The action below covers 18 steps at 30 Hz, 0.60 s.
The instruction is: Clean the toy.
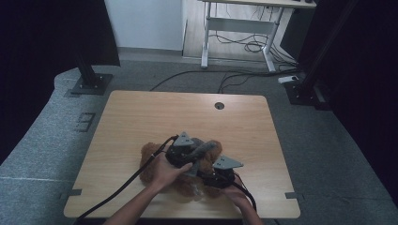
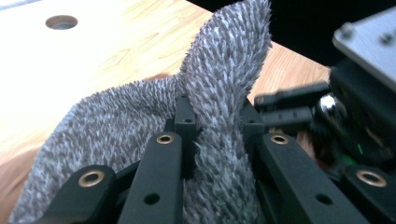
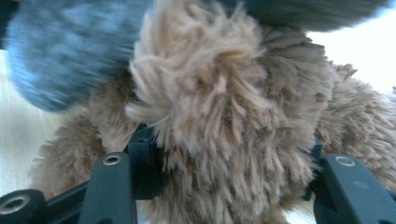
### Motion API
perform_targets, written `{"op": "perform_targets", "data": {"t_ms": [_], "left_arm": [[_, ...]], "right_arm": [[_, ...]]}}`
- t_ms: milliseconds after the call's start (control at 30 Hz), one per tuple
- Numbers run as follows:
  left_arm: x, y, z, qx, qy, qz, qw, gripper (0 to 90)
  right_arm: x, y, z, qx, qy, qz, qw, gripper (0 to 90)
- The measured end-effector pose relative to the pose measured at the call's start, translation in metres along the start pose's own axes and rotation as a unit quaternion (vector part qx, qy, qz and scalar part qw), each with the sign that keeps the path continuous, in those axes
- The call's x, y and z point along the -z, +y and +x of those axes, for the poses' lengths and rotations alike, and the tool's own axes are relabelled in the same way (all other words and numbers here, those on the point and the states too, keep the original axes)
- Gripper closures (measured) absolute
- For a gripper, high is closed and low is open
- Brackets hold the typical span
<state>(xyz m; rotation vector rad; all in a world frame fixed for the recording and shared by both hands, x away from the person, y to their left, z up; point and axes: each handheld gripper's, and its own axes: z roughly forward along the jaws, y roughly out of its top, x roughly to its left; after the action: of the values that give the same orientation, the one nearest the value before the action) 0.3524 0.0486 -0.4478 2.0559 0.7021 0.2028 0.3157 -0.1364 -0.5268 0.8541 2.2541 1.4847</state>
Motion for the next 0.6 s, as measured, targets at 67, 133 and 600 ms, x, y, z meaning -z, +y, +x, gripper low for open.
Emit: {"op": "perform_targets", "data": {"t_ms": [67,133,600], "left_arm": [[-0.009,0.004,-0.002,-0.003,0.007,0.005,1.0000,75.5],[-0.019,0.004,-0.004,-0.010,0.019,0.023,0.9995,75.5],[0.013,-0.012,0.017,-0.019,0.075,0.039,0.9962,76.3]], "right_arm": [[0.000,-0.001,0.002,0.004,-0.003,-0.003,1.0000,43.6],[0.001,-0.002,0.002,0.005,-0.007,-0.002,1.0000,44.5],[0.001,-0.004,0.001,-0.005,-0.017,-0.001,0.9999,46.3]]}}
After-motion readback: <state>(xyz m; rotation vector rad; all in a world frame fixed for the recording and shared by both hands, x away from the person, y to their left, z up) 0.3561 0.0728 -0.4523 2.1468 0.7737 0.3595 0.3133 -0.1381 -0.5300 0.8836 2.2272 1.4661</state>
